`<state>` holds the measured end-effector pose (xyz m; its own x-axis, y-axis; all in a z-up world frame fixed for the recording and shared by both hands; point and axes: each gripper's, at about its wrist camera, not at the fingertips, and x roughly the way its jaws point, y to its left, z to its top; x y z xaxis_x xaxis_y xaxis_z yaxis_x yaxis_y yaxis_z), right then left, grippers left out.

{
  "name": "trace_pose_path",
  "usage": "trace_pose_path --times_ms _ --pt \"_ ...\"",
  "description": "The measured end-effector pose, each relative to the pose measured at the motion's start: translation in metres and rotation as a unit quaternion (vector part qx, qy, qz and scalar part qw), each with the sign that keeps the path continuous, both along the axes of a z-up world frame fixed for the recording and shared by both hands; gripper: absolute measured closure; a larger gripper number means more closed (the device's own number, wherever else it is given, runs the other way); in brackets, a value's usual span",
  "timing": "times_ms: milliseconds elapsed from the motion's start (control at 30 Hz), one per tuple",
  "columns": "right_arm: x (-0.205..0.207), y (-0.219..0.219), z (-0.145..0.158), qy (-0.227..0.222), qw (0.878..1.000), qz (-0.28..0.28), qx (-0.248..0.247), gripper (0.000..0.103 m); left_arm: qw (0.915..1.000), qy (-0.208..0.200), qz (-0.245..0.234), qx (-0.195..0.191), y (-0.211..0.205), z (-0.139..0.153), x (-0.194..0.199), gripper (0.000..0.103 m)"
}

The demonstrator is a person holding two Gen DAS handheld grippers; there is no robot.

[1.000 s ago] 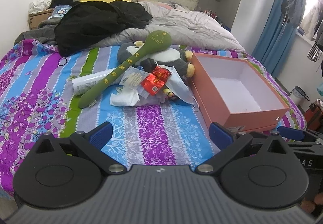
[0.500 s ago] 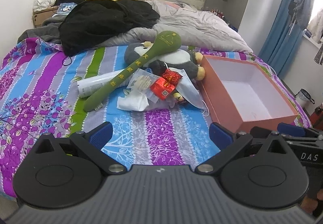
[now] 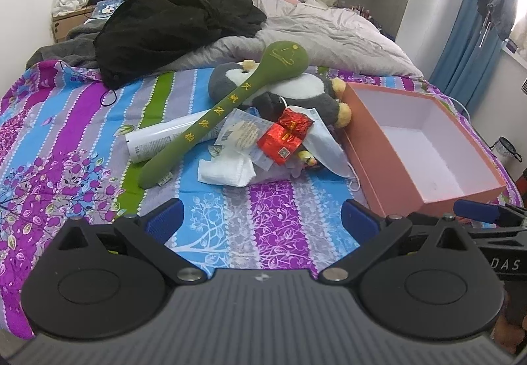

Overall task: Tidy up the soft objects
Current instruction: 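Grasp the red candy packet with the right gripper while the left gripper approaches the clear bag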

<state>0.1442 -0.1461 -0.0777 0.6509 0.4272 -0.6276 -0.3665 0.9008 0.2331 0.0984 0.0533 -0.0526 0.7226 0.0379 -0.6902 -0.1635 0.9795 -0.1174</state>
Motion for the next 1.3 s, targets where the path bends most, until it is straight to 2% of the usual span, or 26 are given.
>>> trace_pose_path --times_ms 200,300,367,500,600,633,867,1133,1200,1300 --pt "0.023 0.006 -0.006 0.006 1.000 0.000 0.008 0.000 0.9999 -0.009 -0.010 -0.001 0.005 -0.019 0.018 0.001" --pt "0.035 0.008 -0.006 0.000 1.000 0.002 0.028 0.000 0.9999 -0.007 -0.013 -0.003 0.006 -0.030 0.031 0.001" --pt "0.043 0.008 -0.007 0.001 0.999 0.001 0.053 0.000 0.9998 -0.010 -0.017 -0.005 0.007 -0.037 0.037 0.006" --pt "0.059 0.019 -0.013 0.005 0.998 0.009 0.057 0.010 0.9998 -0.003 -0.019 -0.007 0.009 -0.054 0.056 0.014" --pt "0.072 0.026 -0.021 0.015 0.998 0.013 0.059 0.029 0.9997 -0.005 -0.019 -0.017 0.015 -0.066 0.069 0.017" --pt "0.077 0.027 -0.024 0.021 0.998 0.012 0.060 0.030 0.9996 -0.005 -0.018 -0.019 0.017 -0.069 0.073 0.019" --pt "0.118 0.033 -0.048 0.054 0.993 -0.007 0.100 0.030 0.9985 -0.013 0.006 -0.053 0.043 -0.098 0.110 0.032" --pt "0.164 0.049 -0.068 0.087 0.986 -0.018 0.141 0.030 0.9950 -0.023 0.027 -0.094 0.067 -0.128 0.146 0.035" --pt "0.176 0.055 -0.076 0.104 0.985 -0.025 0.138 0.030 0.9935 -0.026 0.031 -0.106 0.074 -0.134 0.156 0.035" --pt "0.192 0.062 -0.090 0.132 0.978 -0.034 0.158 0.031 0.9917 -0.027 0.041 -0.119 0.082 -0.143 0.167 0.035"
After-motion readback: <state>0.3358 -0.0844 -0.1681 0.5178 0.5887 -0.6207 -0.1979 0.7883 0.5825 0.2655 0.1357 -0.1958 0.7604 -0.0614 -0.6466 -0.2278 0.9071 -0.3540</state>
